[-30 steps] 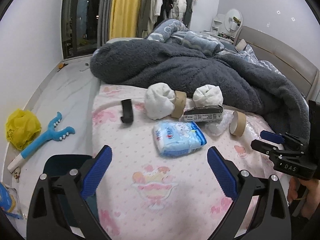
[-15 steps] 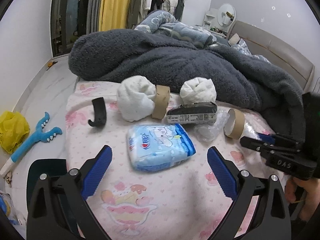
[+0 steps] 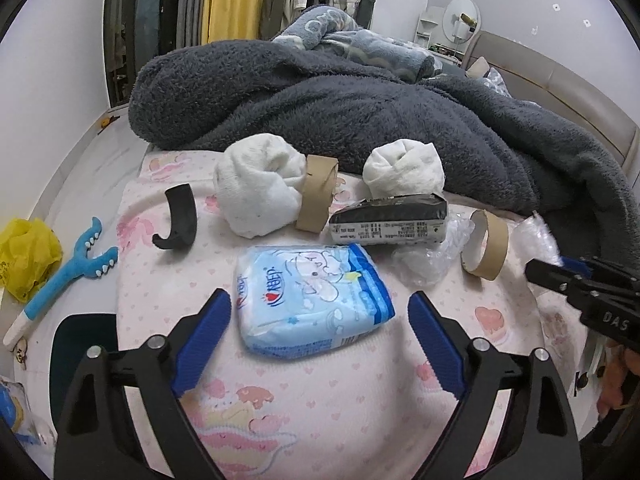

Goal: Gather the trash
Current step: 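Grasp the bubble-wrap roll with the right tool while the left tool grasps the blue wipe pack, then carry the bubble-wrap roll and blue wipe pack over the green bin with both tools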

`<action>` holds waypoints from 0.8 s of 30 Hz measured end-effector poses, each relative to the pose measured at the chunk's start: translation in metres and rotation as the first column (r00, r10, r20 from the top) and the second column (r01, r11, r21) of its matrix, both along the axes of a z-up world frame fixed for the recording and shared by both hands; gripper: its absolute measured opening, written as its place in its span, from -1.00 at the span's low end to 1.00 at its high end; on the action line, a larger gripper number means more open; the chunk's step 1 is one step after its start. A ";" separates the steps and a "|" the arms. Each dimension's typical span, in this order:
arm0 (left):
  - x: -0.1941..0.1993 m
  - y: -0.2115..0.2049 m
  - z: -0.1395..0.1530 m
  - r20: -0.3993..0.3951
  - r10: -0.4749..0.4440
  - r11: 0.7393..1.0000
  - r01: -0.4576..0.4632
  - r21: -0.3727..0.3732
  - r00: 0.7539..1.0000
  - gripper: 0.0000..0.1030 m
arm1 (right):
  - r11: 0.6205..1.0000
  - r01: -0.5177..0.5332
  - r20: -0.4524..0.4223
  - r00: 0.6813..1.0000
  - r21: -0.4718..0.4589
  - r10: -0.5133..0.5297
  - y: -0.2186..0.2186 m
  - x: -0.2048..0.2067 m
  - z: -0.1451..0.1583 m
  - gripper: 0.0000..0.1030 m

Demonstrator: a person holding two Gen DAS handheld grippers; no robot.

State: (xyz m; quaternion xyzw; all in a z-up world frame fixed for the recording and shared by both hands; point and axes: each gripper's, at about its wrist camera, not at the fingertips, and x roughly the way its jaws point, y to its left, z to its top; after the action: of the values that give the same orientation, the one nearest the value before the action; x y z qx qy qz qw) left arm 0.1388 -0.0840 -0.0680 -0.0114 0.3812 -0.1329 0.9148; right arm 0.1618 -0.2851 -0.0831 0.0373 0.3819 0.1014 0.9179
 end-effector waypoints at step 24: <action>-0.010 0.059 0.020 0.042 0.038 0.999 -0.038 -0.015 0.998 0.42 | 0.989 -0.132 0.114 0.986 0.071 0.123 0.083 0.002 0.055 -0.36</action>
State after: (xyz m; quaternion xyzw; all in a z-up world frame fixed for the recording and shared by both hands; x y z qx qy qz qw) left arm 0.1292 -0.0245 -0.0477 -0.0221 0.3607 -0.1184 0.9249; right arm 0.1640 -0.2022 -0.0276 0.0432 0.3285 0.1766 0.9269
